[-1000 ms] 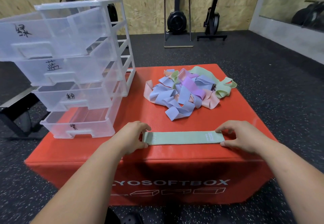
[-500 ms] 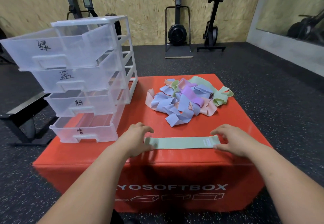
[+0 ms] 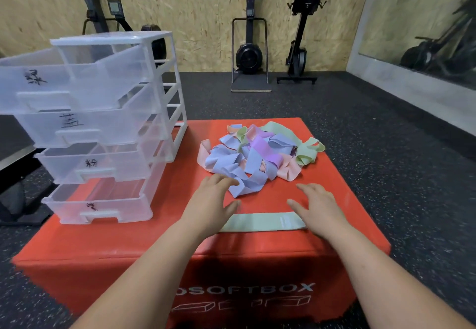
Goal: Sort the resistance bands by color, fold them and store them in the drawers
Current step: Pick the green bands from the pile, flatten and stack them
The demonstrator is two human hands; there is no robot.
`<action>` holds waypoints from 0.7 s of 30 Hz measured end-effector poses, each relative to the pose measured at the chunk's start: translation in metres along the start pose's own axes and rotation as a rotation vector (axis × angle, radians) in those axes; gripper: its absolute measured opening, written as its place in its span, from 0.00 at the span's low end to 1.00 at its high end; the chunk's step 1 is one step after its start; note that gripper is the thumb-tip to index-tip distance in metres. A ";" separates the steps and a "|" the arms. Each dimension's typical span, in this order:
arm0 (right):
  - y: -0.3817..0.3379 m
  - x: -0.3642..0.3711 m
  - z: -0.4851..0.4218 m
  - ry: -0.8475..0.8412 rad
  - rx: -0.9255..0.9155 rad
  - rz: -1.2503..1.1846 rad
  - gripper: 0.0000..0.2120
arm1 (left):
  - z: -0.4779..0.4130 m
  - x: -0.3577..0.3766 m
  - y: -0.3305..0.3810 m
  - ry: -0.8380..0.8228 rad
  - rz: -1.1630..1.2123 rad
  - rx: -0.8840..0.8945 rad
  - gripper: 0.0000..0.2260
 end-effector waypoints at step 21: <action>0.008 -0.003 -0.179 0.020 0.028 0.042 0.22 | -0.092 0.064 -0.024 0.118 0.053 0.103 0.18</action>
Point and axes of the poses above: each hand's wrist, its own z-axis away from the middle knuckle, its own x-axis out of the palm, y = z × x, the point moved 3 cm from there along -z, towards the middle knuckle, and after that the axes turned 2 degrees about -z, right-handed, at the moved point
